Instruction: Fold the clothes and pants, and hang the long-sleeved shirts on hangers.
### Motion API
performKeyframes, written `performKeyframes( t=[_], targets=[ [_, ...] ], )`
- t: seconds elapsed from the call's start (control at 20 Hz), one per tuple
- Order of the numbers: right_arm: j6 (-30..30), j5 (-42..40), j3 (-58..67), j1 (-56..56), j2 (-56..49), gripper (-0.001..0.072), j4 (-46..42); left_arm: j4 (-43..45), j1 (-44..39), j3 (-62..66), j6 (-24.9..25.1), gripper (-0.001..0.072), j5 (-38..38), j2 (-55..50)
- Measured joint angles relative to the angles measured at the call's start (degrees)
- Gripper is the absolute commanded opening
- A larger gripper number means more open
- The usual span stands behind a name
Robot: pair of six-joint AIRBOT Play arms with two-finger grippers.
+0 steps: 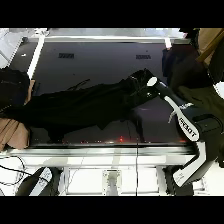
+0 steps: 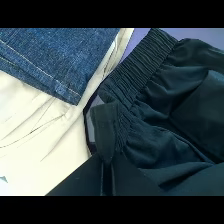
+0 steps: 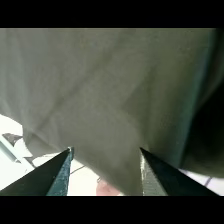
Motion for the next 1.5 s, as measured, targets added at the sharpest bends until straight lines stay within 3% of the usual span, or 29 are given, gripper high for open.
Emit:
performKeyframes(
  t=[0.35, 0.75, 0.8, 0.85, 0.9, 1.05, 1.25, 1.5],
  targets=[
    [1.36, 4.28, -0.57, -5.2, 2.23, 0.0453, -5.62, 0.0, 0.0, 0.0, 0.02, 0.0019, 0.0, 0.0],
    [1.09, -4.2, -5.27, -0.22, 1.57, 0.0451, -4.74, 0.0, 0.0, 0.0, 0.02, 0.002, 0.0, 0.0],
    [1.05, -4.83, -5.42, 0.44, 1.31, 0.0368, -4.24, -0.02, 0.0, 0.0, 0.02, 0.002, 0.0, 0.0],
    [0.96, -5.27, -5.46, 1.09, 1.09, 0.014, -3.48, -0.02, 0.0, 0.0, 0.02, 0.002, 0.0, 0.0],
    [0.92, -5.46, -5.42, 1.53, 0.92, 0.0007, -2.93, -0.02, 0.0, 0.0, 0.04, 0.0019, 0.0, 0.0],
    [0.87, -4.13, -3.93, 2.19, 1.27, 0.0005, -1.29, -0.02, 0.0, 0.0, 0.04, 0.0019, 0.0, 0.0],
    [1.88, 3.45, 2.19, 1.18, 5.46, 0.0004, -1.64, -0.02, 0.0, 0.0, 0.92, 0.0019, 0.42, 0.0],
    [9.84, 11.69, 16.31, -0.28, 15.56, 0.0003, -8.46, -0.33, -1.92, 0.0, 1.16, 0.0019, 3.04, 0.02]
  ],
)
